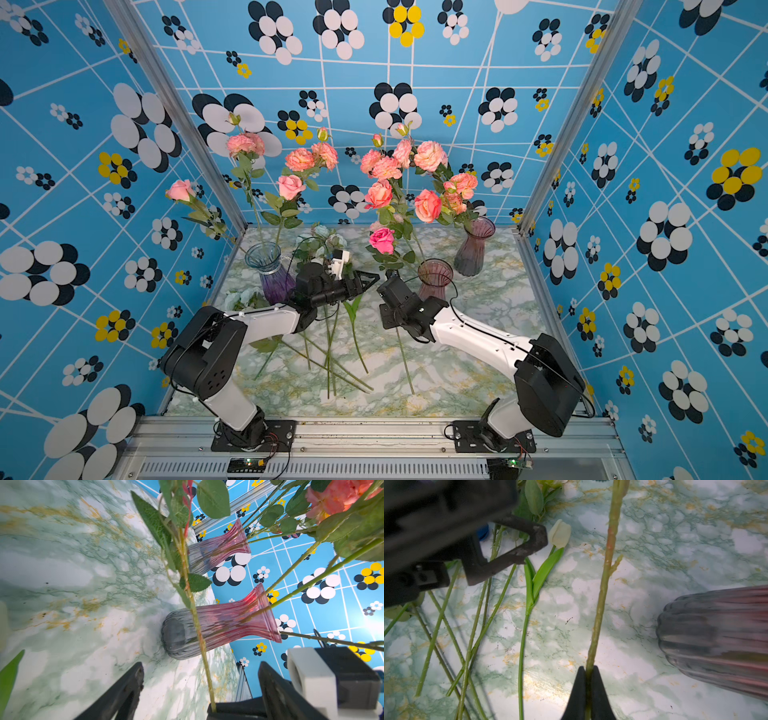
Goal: Place the pink flowers into the vase
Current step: Pick up the flower at the center of the board.
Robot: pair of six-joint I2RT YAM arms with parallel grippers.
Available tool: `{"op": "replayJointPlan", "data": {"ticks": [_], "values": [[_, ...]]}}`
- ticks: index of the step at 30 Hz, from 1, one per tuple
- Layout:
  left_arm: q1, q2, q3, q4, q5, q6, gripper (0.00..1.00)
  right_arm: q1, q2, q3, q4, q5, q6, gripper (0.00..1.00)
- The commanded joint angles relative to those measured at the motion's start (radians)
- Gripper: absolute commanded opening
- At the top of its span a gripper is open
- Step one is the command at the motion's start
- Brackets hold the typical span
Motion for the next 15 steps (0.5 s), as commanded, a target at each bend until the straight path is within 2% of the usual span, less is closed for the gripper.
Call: {"op": "replayJointPlan", "data": {"ticks": [1, 11, 15], "values": [[-0.011, 0.031, 0.055, 0.076, 0.028, -0.024, 0.82, 0.023, -0.027, 0.026, 0.033, -0.043, -0.054, 0.0], [-0.018, 0.126, 0.112, 0.112, 0.016, -0.046, 0.48, 0.041, -0.029, 0.059, 0.028, -0.041, -0.076, 0.0], [-0.023, 0.129, 0.119, 0.107, 0.013, -0.045, 0.44, 0.041, -0.024, 0.063, 0.03, -0.039, -0.083, 0.0]]}}
